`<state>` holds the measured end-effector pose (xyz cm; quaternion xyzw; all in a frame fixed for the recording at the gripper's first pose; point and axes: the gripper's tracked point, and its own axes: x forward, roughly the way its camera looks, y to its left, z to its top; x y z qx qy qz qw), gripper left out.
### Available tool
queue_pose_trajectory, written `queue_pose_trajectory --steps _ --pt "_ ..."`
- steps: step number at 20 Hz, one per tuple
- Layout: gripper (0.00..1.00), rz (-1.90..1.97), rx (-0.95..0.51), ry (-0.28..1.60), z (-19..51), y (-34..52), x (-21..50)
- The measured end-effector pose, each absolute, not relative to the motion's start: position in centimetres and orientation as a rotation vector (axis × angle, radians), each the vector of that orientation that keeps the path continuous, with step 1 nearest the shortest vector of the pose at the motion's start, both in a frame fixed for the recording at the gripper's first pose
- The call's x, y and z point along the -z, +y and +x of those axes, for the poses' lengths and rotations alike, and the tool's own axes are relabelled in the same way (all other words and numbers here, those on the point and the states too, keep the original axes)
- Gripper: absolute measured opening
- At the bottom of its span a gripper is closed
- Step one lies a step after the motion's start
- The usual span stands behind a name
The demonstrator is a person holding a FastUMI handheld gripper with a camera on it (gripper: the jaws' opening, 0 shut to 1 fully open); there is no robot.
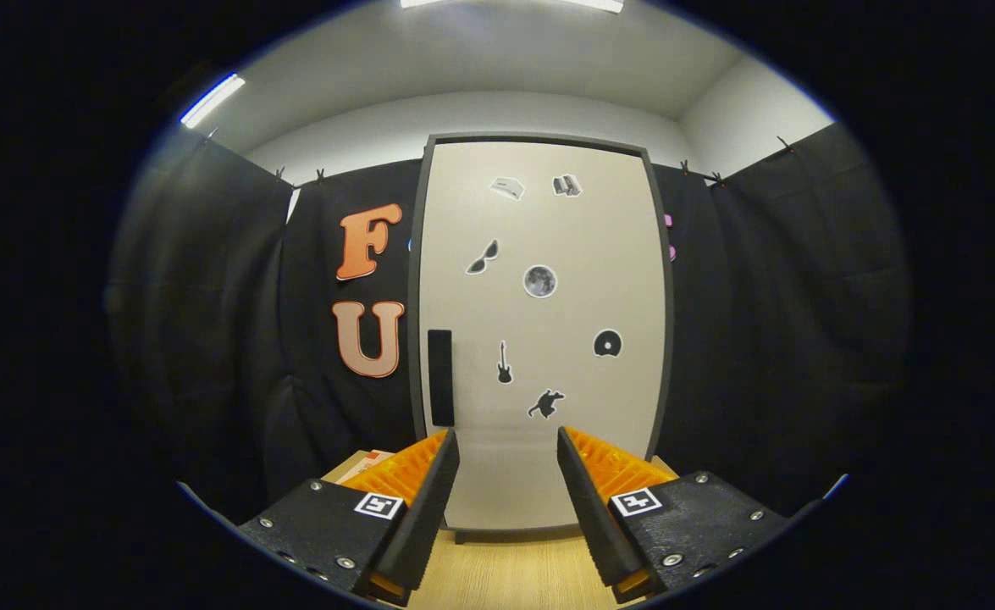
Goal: Open the shoe cabinet door, grab the shoes and put them into the shoe cabinet, then close the shoe cabinet door.
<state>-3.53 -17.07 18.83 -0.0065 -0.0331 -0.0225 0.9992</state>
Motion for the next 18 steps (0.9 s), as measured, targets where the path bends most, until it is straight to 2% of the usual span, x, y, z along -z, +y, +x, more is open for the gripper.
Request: queue_pose_trajectory --steps 8,18 --pt "0.79 -0.036 0.126 -0.100 -8.9 -19.5 -18.4" --pt "0.83 -0.064 0.121 -0.092 -10.1 -18.9 -18.2"
